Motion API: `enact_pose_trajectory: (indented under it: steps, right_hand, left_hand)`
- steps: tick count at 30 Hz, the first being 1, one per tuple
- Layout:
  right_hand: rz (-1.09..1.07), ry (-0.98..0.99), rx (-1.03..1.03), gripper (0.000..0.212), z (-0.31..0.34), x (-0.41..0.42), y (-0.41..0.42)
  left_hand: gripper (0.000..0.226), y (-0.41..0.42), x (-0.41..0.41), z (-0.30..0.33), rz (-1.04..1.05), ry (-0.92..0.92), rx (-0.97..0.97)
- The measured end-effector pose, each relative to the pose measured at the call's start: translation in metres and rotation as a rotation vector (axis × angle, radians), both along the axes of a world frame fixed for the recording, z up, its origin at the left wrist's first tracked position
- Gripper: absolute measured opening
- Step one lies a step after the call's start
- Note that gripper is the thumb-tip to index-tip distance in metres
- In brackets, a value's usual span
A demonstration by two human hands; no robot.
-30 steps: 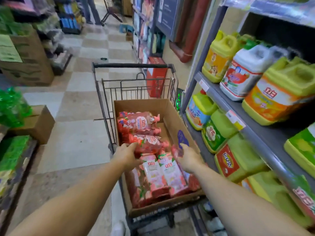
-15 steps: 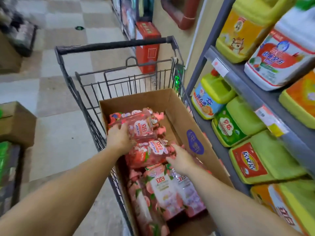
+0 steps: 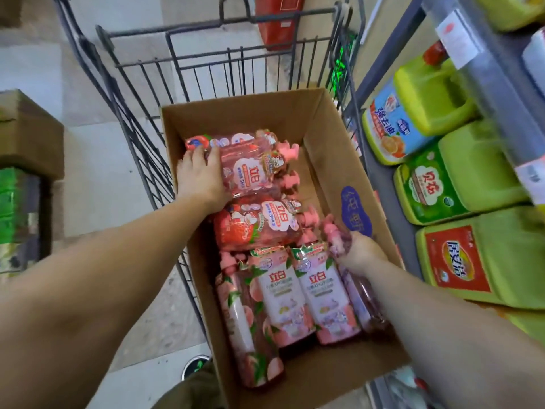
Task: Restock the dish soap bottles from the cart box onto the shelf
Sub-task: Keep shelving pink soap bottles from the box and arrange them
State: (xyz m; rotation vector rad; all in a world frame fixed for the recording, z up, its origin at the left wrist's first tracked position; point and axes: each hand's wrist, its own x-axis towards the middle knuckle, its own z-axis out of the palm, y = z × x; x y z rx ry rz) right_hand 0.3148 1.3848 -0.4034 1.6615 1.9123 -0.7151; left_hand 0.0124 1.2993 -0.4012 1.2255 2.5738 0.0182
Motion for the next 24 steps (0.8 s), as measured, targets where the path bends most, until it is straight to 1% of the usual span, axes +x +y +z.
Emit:
enact_pose_trajectory:
  steps: [3,5,8,11,13,14,15,17,18,20,23,24]
  right_hand:
    - [0.06,-0.095,0.036,0.05,-0.004,0.005,-0.01]
    - [0.094,-0.168,0.11,0.051,-0.007,0.001,-0.013]
    - [0.086,-0.268,0.15,0.05,-0.006,-0.003,-0.012]
    - [0.141,-0.305,0.164,0.047,-0.004,-0.001,-0.014]
    - [0.161,-0.295,0.21,0.05,0.001,0.001,-0.019]
    - [0.144,-0.286,0.236,0.051,0.003,0.003,-0.021]
    - [0.126,-0.276,0.257,0.053,0.006,0.004,-0.023]
    - [0.143,-0.261,0.292,0.057,0.013,0.006,-0.029]
    - [0.165,-0.255,0.308,0.059,0.017,0.006,-0.033]
    - [0.207,-0.248,0.371,0.059,0.024,0.007,-0.043]
    - [0.261,-0.19,0.503,0.055,0.029,0.005,-0.062]
    - [0.299,-0.162,0.57,0.05,0.029,0.005,-0.07]
  left_hand:
    - [0.105,-0.001,0.005,-0.001,0.034,-0.014,0.032]
    - [0.103,-0.005,0.011,-0.003,0.03,-0.006,0.092]
    - [0.093,-0.017,0.033,-0.008,-0.065,0.024,0.232]
    - [0.076,-0.032,0.066,-0.013,-0.159,-0.024,0.334]
    - [0.061,-0.042,0.085,-0.021,-0.229,-0.056,0.408]
    - [0.052,-0.045,0.094,-0.025,-0.264,-0.089,0.432]
    - [0.043,-0.047,0.101,-0.025,-0.307,-0.141,0.41]
    - [0.031,-0.043,0.118,-0.018,-0.346,-0.298,0.262]
    - [0.028,-0.04,0.126,-0.015,-0.305,-0.413,0.207]
    - [0.03,-0.03,0.141,-0.012,-0.108,-0.705,0.125]
    - [0.045,-0.021,0.155,-0.015,0.301,-1.233,0.011]
    - [0.045,-0.021,0.16,-0.014,0.419,-1.388,-0.027]
